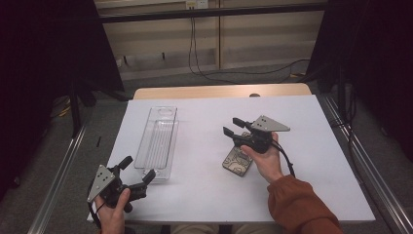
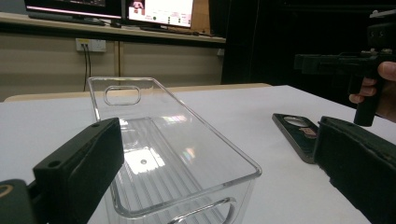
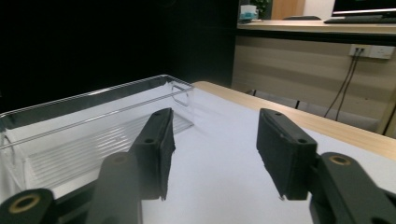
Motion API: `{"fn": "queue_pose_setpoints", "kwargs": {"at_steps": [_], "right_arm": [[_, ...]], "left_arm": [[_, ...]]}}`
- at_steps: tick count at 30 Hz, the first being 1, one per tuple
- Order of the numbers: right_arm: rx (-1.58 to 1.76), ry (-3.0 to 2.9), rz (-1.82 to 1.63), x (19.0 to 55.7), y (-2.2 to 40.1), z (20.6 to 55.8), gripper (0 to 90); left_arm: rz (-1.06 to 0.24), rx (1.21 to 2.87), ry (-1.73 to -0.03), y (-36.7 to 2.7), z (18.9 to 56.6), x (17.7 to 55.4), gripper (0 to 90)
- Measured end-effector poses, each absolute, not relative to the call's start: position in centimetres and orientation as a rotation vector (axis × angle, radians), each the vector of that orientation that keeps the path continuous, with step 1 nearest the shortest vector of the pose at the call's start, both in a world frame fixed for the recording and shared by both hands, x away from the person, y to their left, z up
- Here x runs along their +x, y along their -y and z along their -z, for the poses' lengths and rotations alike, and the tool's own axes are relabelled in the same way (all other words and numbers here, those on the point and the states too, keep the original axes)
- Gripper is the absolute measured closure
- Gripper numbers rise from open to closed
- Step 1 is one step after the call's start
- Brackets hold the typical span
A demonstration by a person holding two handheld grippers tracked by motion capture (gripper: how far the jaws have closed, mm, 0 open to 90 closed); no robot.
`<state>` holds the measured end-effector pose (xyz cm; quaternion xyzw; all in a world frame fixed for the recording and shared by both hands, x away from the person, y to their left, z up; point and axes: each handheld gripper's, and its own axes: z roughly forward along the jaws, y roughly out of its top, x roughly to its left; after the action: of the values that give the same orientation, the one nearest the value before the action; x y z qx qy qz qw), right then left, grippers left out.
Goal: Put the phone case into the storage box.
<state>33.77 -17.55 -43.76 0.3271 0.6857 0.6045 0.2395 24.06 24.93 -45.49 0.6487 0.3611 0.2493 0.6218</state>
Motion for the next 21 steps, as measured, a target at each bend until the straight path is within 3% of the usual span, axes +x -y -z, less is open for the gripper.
{"fn": "queue_pose_setpoints", "kwargs": {"at_steps": [9,10,16,21], "right_arm": [[0.855,-1.957,-1.653,34.7,16.8,43.7,71.6],[0.858,-1.958,-1.646,34.8,16.6,43.6,77.5],[0.879,-1.978,-1.642,35.6,16.5,44.0,87.9],[0.889,-2.003,-1.647,36.0,16.5,44.2,90.0]], "left_arm": [[-0.573,1.492,-0.831,-25.0,45.5,24.1,1.9],[-0.575,1.493,-0.832,-25.0,45.5,24.1,1.9],[-0.577,1.495,-0.831,-24.9,45.5,24.1,1.9],[-0.578,1.49,-0.841,-24.9,45.5,24.1,1.9]]}}
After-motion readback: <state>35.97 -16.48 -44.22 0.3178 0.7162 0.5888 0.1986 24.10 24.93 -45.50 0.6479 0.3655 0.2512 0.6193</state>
